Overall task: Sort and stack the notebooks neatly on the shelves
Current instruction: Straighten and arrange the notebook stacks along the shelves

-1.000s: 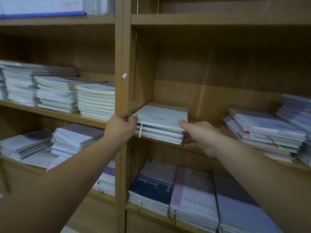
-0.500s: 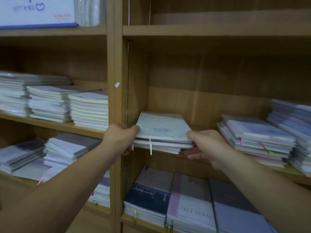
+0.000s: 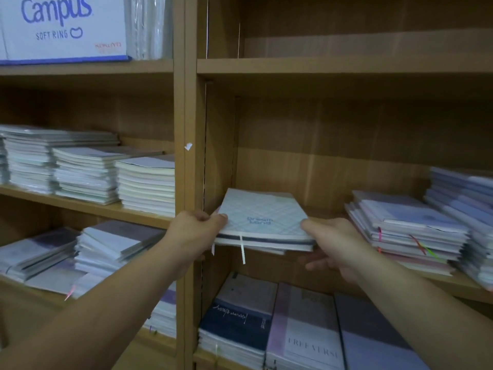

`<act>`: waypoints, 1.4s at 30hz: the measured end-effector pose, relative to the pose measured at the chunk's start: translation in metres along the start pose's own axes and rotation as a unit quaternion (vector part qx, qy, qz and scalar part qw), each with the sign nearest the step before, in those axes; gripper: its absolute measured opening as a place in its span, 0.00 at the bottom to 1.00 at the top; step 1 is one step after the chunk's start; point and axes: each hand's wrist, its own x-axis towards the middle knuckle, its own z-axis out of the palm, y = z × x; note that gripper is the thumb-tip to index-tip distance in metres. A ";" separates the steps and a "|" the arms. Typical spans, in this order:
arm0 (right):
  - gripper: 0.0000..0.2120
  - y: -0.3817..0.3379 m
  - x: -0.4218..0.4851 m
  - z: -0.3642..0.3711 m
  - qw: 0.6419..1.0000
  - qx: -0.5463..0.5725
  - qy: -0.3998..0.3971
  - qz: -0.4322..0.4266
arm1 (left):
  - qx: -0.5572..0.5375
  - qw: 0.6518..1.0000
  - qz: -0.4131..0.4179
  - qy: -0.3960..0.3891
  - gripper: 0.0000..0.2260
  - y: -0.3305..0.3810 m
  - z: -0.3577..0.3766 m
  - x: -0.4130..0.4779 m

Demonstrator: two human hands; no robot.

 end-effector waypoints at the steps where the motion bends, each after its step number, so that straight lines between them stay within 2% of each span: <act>1: 0.11 -0.001 -0.002 0.001 1.000 -0.008 -0.008 0.004 | -0.055 0.998 -0.037 -0.019 0.13 0.002 -0.002 0.000; 3: 0.12 -0.002 -0.006 0.003 1.000 -0.014 -0.006 0.002 | -0.173 0.978 -0.102 -0.050 0.15 0.003 -0.008 0.001; 6: 0.11 0.005 -0.012 -0.001 1.000 -0.001 0.010 -0.002 | -0.233 0.956 -0.135 -0.117 0.16 0.000 -0.011 -0.006; 8: 0.11 0.012 -0.016 -0.004 0.999 0.036 0.000 -0.001 | -0.225 0.957 -0.124 -0.135 0.16 -0.006 -0.007 -0.009; 11: 0.18 0.021 -0.019 -0.006 0.999 0.040 -0.005 -0.010 | -0.251 0.956 -0.095 -0.117 0.14 -0.005 0.001 -0.014; 13: 0.16 0.022 -0.023 -0.010 0.998 0.054 -0.016 -0.016 | -0.269 0.952 -0.084 -0.119 0.13 0.000 0.004 -0.027; 17: 0.22 0.019 -0.048 -0.028 0.991 0.117 -0.060 0.016 | -0.279 0.948 -0.034 -0.149 0.18 0.003 0.000 -0.076; 20: 0.20 0.026 -0.096 -0.047 0.986 0.147 -0.081 0.022 | -0.288 0.944 -0.018 -0.157 0.22 -0.005 -0.005 -0.118; 22: 0.20 0.042 -0.132 -0.060 0.986 0.138 -0.089 0.008 | -0.268 0.943 -0.002 -0.195 0.24 -0.009 -0.001 -0.150; 25: 0.21 0.078 -0.182 -0.079 0.994 0.110 -0.011 0.009 | -0.230 0.938 0.003 -0.260 0.29 -0.017 0.019 -0.192; 28: 0.26 0.114 -0.224 -0.101 0.997 0.019 0.071 0.019 | -0.227 0.922 -0.030 -0.313 0.31 -0.035 0.046 -0.223; 31: 0.26 0.139 -0.259 -0.125 0.994 0.003 0.083 0.068 | -0.230 0.911 -0.063 -0.337 0.30 -0.048 0.071 -0.246; 34: 0.27 0.159 -0.274 -0.148 0.988 0.024 0.092 0.126 | -0.208 0.906 -0.063 -0.363 0.30 -0.055 0.101 -0.254; 36: 0.24 0.165 -0.272 -0.159 0.983 -0.001 0.112 0.148 | -0.178 0.908 -0.060 -0.374 0.30 -0.059 0.128 -0.249; 42: 0.14 0.191 -0.235 -0.199 0.969 -0.055 0.157 0.181 | -0.098 0.896 0.015 -0.432 0.25 -0.078 0.217 -0.216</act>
